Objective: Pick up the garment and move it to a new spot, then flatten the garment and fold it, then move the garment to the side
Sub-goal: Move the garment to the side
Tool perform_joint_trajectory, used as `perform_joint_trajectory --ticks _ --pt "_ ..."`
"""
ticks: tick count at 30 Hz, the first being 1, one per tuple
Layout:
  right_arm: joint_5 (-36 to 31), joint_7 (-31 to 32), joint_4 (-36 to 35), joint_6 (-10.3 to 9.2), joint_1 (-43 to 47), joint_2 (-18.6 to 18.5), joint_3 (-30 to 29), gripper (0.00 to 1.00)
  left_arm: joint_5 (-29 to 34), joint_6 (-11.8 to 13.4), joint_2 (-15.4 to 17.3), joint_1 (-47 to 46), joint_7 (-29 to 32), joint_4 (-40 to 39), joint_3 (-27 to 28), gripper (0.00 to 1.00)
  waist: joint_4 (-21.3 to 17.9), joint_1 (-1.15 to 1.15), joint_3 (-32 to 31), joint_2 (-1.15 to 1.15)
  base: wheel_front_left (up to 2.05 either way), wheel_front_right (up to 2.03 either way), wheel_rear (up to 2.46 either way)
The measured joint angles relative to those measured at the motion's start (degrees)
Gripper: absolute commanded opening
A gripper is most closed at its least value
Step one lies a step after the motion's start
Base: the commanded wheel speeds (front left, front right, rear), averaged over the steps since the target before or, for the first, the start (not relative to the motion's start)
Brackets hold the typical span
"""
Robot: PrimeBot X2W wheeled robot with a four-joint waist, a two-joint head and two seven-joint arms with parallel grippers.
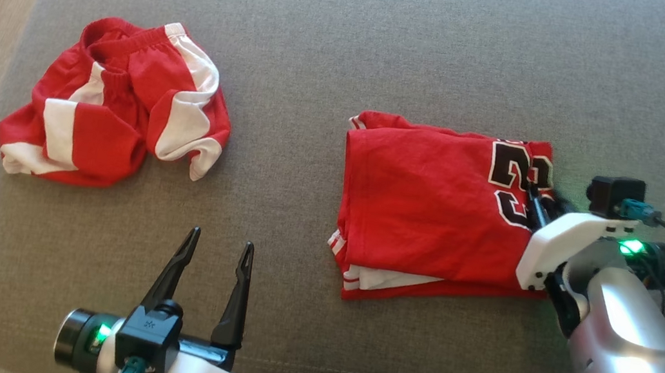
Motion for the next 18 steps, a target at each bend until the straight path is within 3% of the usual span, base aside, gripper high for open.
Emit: perform_joint_trajectory --ticks 9,18 --pt "-0.2 -0.2 1.0 0.11 -1.6 -2.5 0.8 0.0 0.0 0.5 0.0 -0.2 0.0 -0.1 -0.2 1.0 -1.1 0.0 0.1 0.0 0.0 0.0 0.0" --pt "-5.6 1.1 -0.6 0.02 -7.7 -15.0 -2.4 0.0 0.0 0.7 0.0 -2.3 0.0 -1.5 -1.0 1.0 -3.1 0.0 3.4 0.0 0.0 0.0 0.0"
